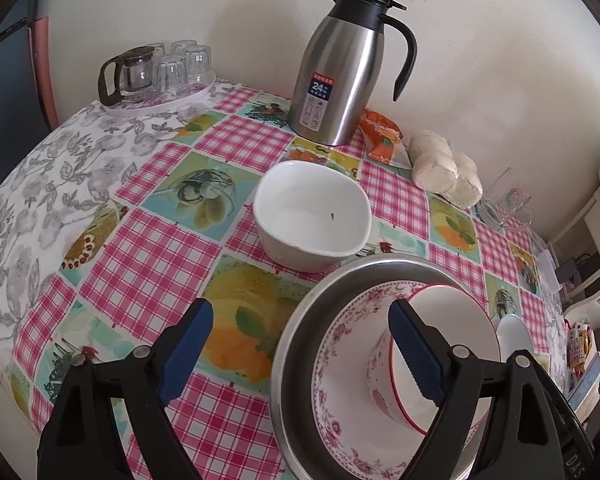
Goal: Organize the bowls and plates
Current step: 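Open the right tool, releasing the strawberry bowl, then withdraw both tools up from the basin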
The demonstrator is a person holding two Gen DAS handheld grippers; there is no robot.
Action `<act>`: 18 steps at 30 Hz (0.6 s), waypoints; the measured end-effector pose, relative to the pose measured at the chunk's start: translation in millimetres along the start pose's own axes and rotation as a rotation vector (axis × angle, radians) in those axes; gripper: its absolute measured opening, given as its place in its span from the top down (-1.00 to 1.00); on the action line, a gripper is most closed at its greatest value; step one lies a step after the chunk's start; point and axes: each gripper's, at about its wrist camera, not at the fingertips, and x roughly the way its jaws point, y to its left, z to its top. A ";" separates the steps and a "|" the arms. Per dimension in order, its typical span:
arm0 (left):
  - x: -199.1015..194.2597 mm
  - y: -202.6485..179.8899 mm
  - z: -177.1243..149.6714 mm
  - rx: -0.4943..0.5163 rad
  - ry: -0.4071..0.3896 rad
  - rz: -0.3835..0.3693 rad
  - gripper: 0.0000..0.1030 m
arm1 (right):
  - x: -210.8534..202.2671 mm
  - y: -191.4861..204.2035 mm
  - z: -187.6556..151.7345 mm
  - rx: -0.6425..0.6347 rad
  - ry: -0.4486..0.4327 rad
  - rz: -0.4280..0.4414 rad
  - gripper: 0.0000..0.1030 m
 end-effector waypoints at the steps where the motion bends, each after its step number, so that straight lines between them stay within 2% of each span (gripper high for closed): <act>1: -0.6 0.7 0.5 -0.002 -0.008 0.006 -0.92 | -0.5 0.1 0.0 -0.002 -0.004 -0.002 -0.96; 8: -5.9 5.0 5.1 -0.011 -0.063 0.025 -0.97 | -3.4 0.4 -0.2 -0.012 -0.037 -0.006 -1.00; 14: -5.9 12.7 11.9 -0.030 -0.105 0.046 -0.97 | -8.6 7.0 0.6 -0.045 -0.099 -0.027 -1.00; 18: -4.7 20.9 19.2 -0.052 -0.128 0.054 -0.97 | -4.5 7.0 1.6 -0.034 -0.087 -0.039 -1.00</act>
